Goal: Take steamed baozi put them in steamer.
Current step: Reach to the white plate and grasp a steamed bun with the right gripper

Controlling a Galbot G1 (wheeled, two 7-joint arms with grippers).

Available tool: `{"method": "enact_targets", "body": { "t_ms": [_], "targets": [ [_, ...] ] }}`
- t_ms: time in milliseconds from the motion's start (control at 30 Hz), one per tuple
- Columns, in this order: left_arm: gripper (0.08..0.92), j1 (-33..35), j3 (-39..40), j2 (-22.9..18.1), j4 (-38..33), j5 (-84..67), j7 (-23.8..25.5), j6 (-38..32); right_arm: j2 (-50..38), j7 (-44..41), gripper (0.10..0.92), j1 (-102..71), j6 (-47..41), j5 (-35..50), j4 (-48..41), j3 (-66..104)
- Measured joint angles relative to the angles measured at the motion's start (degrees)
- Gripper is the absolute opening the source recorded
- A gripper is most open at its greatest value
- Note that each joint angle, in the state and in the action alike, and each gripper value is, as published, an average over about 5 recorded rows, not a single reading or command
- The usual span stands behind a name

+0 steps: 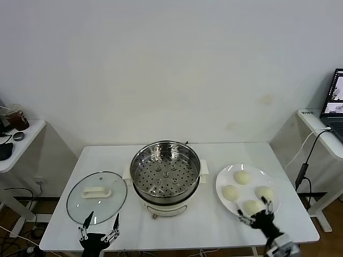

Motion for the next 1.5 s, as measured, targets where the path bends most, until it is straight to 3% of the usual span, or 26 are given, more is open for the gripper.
{"method": "enact_targets", "body": {
  "t_ms": [400, 800, 1500],
  "targets": [
    [0.823, -1.25, -1.48, -0.79, 0.77, 2.04, 0.55, -1.90, -11.39, -16.23, 0.823, 31.13, -0.31, -9.45, -16.09, -22.84],
    [0.823, -2.42, -2.73, -1.04, 1.64, 2.76, 0.53, -2.69, -11.11, -31.86, 0.823, 61.39, -0.96, -8.03, -33.04, -51.52],
    [0.823, -1.80, -4.99, -0.99, 1.89, 3.00, 0.58, -3.46, -4.10, -38.44, 0.823, 74.90, -2.20, -6.75, -47.85, -70.83]
  ]
}}
